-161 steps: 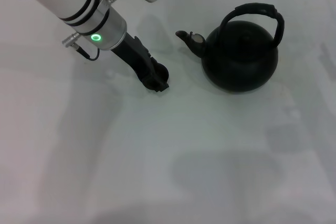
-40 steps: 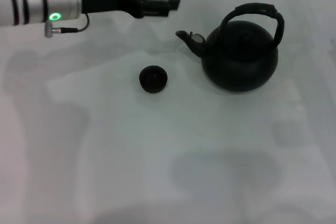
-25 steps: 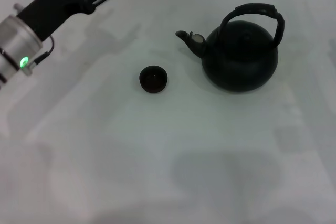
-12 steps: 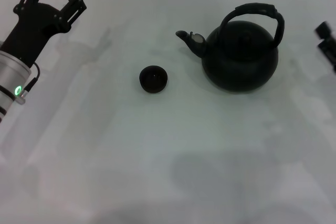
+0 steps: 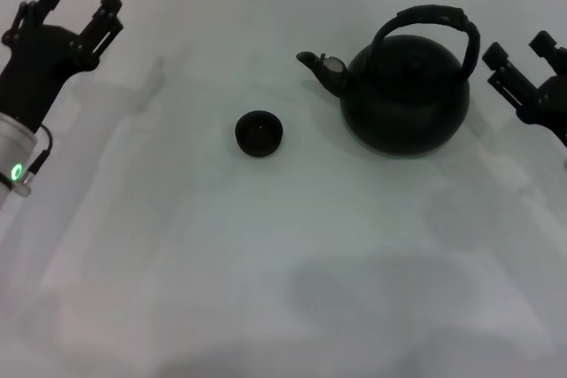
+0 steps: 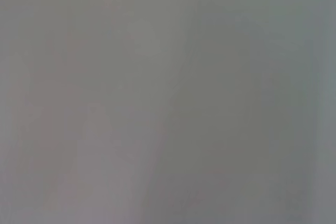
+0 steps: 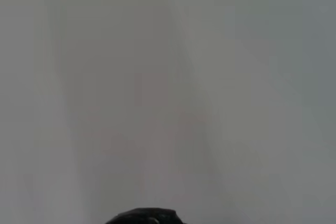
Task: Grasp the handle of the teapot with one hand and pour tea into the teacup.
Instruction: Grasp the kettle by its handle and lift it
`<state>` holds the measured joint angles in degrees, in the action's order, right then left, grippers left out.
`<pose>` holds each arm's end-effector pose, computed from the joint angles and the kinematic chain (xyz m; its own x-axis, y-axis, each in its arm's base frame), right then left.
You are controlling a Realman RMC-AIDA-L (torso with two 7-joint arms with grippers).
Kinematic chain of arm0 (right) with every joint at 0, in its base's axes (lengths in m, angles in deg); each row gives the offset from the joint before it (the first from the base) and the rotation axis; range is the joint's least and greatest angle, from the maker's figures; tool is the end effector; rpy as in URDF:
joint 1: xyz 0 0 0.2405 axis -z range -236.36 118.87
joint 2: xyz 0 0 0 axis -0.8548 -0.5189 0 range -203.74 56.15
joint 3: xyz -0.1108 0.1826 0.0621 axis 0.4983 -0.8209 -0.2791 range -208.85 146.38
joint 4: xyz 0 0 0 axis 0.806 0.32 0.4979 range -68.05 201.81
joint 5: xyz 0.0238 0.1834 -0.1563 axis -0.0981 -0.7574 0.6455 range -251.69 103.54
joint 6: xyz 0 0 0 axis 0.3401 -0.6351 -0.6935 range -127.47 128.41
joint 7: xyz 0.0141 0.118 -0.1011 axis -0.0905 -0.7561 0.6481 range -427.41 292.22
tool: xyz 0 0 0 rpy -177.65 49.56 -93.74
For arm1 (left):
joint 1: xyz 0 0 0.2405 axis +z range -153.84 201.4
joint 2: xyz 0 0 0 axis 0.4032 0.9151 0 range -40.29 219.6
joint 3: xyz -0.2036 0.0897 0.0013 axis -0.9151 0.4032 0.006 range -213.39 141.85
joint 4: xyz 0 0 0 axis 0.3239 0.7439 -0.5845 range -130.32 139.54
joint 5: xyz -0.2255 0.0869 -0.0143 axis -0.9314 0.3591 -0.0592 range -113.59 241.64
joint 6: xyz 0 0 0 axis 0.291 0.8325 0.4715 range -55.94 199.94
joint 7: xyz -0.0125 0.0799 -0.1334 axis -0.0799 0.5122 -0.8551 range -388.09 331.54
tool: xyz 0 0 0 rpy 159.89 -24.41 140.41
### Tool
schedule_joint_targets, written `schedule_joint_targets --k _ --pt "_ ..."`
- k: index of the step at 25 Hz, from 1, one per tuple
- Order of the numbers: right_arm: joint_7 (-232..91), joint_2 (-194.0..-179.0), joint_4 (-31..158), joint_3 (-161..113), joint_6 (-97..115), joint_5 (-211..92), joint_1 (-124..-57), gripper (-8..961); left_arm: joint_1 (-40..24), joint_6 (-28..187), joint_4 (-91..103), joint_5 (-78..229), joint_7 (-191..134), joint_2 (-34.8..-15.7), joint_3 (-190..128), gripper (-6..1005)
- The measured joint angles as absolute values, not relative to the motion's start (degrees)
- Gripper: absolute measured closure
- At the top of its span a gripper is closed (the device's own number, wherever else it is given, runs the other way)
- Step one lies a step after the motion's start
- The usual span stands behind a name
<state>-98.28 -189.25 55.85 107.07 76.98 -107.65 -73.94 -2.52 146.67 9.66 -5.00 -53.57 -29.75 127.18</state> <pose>0.3318 0.2773 -0.0315 0.5209 -0.0850 -0.8494 -0.7995 -0.3972 -0.4506 -0.3058 0.3267 -0.0346 0.5534 0.0004 0.8329 0.7825 -0.3430 -0.5197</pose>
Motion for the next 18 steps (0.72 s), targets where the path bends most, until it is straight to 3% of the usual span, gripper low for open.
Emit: schedule_joint_targets --k 18 --pt "-98.2 -189.28 52.3 107.7 69.9 -105.6 -76.3 140 -0.6 145.4 10.9 -5.5 -53.7 -29.71 127.2 107"
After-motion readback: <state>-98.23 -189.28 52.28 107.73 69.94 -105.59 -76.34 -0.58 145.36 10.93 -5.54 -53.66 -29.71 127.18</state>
